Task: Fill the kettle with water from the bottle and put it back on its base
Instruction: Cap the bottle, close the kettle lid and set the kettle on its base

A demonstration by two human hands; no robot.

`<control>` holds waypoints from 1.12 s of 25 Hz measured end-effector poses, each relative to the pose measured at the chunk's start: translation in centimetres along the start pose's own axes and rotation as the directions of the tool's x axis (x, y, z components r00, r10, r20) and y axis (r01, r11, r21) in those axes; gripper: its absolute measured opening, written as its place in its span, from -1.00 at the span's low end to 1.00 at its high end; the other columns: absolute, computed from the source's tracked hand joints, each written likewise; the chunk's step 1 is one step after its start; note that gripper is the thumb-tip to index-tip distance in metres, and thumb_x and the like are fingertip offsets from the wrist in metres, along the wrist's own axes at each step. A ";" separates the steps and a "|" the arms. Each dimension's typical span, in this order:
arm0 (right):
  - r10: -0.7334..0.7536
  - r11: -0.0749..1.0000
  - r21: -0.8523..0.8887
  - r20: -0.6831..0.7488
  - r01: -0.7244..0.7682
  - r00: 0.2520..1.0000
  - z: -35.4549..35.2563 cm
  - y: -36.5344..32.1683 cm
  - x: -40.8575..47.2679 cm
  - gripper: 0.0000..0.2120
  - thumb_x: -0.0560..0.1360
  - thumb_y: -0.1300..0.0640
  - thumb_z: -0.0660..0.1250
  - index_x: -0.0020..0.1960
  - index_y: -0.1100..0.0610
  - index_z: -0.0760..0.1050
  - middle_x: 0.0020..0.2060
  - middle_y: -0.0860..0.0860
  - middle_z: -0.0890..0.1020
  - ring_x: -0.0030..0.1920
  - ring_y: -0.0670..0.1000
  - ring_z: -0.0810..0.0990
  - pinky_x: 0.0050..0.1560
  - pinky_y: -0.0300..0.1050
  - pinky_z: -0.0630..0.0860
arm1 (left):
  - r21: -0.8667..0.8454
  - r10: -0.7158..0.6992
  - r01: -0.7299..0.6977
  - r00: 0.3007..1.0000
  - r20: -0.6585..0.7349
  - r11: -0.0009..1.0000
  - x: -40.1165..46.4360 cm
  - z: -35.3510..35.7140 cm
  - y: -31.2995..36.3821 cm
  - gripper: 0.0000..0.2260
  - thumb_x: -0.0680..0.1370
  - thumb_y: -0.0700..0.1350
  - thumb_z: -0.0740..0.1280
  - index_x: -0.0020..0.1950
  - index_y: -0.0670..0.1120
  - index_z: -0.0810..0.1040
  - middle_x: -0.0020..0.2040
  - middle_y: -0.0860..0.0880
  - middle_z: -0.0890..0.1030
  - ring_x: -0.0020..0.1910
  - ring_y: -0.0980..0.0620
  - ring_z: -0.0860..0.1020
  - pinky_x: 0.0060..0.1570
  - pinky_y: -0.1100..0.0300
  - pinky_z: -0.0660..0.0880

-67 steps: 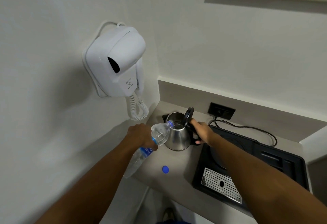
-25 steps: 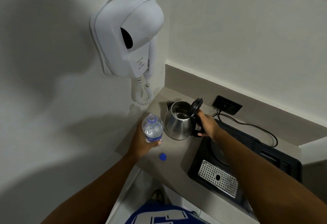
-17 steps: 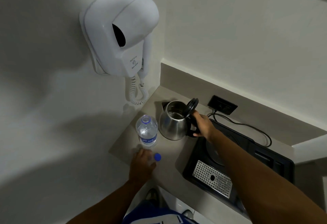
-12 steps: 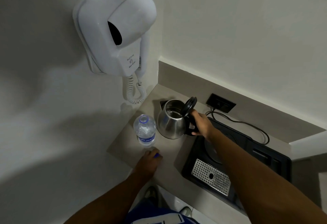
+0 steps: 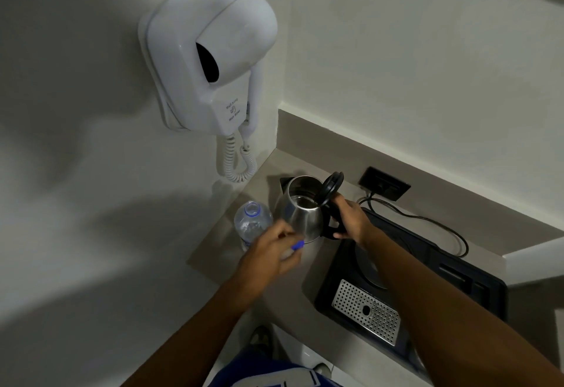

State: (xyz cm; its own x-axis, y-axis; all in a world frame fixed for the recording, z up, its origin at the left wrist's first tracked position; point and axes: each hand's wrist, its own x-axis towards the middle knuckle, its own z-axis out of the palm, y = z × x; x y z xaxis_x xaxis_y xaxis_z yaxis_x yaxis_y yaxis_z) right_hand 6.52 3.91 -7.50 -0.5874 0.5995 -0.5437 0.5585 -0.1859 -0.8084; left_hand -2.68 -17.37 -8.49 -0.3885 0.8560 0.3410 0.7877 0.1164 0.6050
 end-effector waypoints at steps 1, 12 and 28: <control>0.000 1.000 0.000 0.000 0.000 1.000 0.0 -0.1 -0.1 -0.47 0.55 -0.30 0.15 0.20 0.12 0.51 0.03 0.05 0.58 0.00 0.02 0.55 0.08 0.18 0.59 | 0.011 0.006 -0.005 0.994 -0.107 1.000 0.9 -1.7 0.5 -0.79 0.50 -0.09 0.39 0.11 -0.11 0.61 -0.02 -0.06 0.53 -0.09 0.11 0.50 -0.05 0.28 0.47; 0.021 0.999 -0.031 -0.018 -0.021 1.000 0.0 -0.3 -0.3 -0.47 0.49 -0.39 0.15 0.09 0.05 0.52 0.00 0.02 0.57 -0.02 0.05 0.56 0.00 0.15 0.65 | 0.518 0.283 -0.059 0.887 -0.365 0.854 1.6 -6.7 -2.1 -0.70 0.38 -0.19 0.52 0.05 -0.22 0.55 -0.08 -0.19 0.57 -0.10 -0.10 0.52 -0.17 0.02 0.58; 0.013 0.999 -0.035 0.001 -0.013 1.000 -0.2 -0.3 -0.4 -0.38 0.40 -0.47 0.17 0.13 0.01 0.51 0.05 0.01 0.57 0.06 0.02 0.54 0.00 0.14 0.65 | 0.391 0.052 0.027 0.980 -0.190 0.920 1.5 -7.3 -1.8 -0.61 0.63 -0.01 0.12 0.18 -0.25 0.58 0.07 -0.19 0.63 0.02 -0.13 0.58 0.02 0.05 0.49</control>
State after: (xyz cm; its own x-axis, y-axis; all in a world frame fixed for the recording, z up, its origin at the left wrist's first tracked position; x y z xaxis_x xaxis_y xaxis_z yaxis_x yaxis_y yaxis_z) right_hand 6.70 3.84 -7.03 -0.5805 0.5963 -0.5545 0.5862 -0.1666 -0.7929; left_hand -8.20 -19.95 -3.80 -0.4306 0.7495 0.5028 0.9012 0.3269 0.2845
